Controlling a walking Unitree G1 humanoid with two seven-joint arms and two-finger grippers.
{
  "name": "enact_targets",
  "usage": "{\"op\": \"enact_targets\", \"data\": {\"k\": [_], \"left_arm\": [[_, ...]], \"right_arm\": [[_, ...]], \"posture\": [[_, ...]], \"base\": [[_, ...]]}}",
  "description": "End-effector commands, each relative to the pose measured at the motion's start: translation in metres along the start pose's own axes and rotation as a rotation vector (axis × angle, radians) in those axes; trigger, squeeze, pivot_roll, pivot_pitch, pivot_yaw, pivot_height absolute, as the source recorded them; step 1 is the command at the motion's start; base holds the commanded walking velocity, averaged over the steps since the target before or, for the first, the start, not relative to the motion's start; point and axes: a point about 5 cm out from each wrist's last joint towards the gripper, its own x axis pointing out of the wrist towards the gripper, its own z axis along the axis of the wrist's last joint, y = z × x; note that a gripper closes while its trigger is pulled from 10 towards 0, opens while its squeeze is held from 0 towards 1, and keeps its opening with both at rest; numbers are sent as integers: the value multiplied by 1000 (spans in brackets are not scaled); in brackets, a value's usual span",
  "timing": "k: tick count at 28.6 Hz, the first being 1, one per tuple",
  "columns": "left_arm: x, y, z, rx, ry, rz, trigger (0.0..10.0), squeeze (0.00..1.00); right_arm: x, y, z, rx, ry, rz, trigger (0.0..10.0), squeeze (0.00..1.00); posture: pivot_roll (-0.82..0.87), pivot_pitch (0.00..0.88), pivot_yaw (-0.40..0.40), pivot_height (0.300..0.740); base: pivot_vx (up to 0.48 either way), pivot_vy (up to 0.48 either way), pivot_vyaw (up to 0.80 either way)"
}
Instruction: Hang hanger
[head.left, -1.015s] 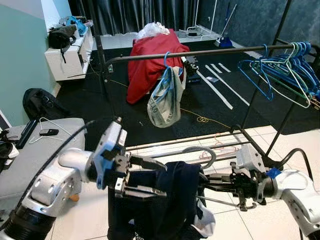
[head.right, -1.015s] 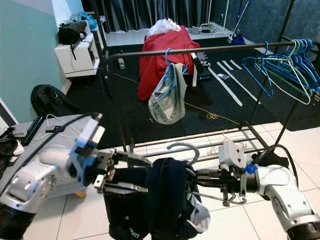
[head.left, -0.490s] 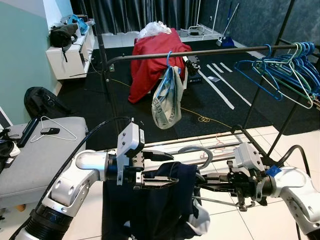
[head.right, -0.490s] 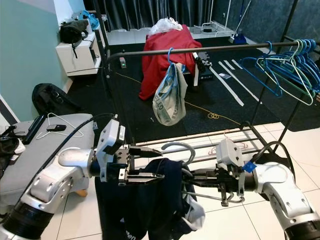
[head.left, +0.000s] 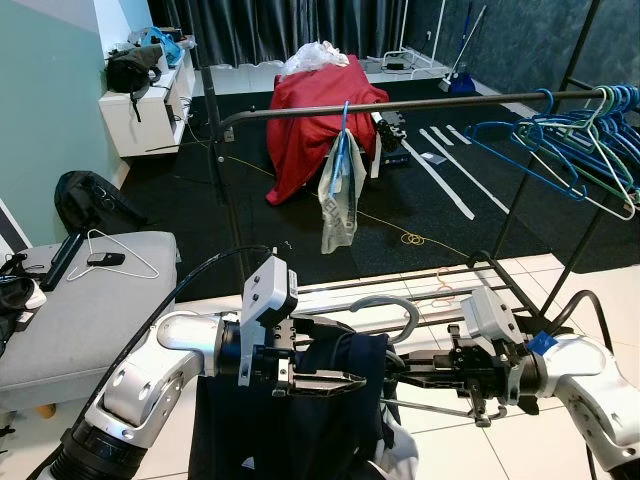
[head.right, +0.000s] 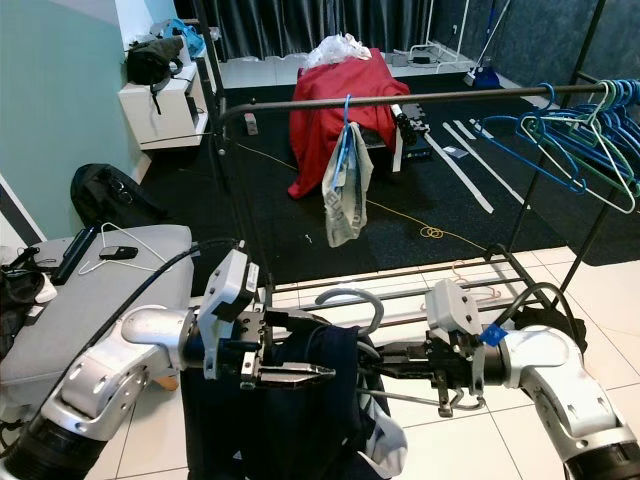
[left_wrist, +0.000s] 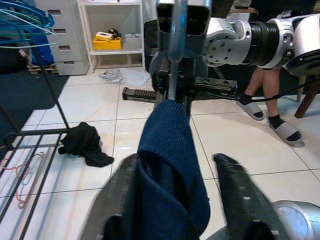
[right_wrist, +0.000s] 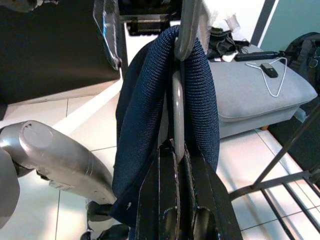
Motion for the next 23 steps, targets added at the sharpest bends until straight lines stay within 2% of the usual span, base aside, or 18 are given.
{"op": "enact_targets", "data": {"k": [1,2,3,4,5,6,23], "left_arm": [[4,-5,-2,-19,-3,-28,4863,0],[4,-5,-3,-20,-3,-30,4275,0],[5,-5,-2,-22,-2,-32,2863,0],[5,-5,-2,-22,-2,-32,2863,0],[6,-6,-2,-29,-2,-39,824,0],[6,-7,-2,-34,-1,-47,0,0],[4,-12,-1,-50,-7,-72,0,0]], "right_arm": [[3,0,5,-18,-21,10,10000,0],[3,0,6,-16,-24,9,10000,0],[3,0,5,-14,-24,10,10000,0],[3,0,5,-14,-24,10,10000,0],[3,0,5,-12,-24,11,10000,0],[4,0,5,-11,-22,12,10000,0],[3,-3,6,-13,-19,9,10000,0]], "posture": [[-105,69,25,740],[-103,69,26,740],[-103,67,25,740],[-103,67,25,740],[-102,64,26,740],[-102,62,28,740],[-102,59,25,740]], "base": [[0,0,0],[0,0,0],[0,0,0],[0,0,0],[0,0,0],[0,0,0],[0,0,0]]}}
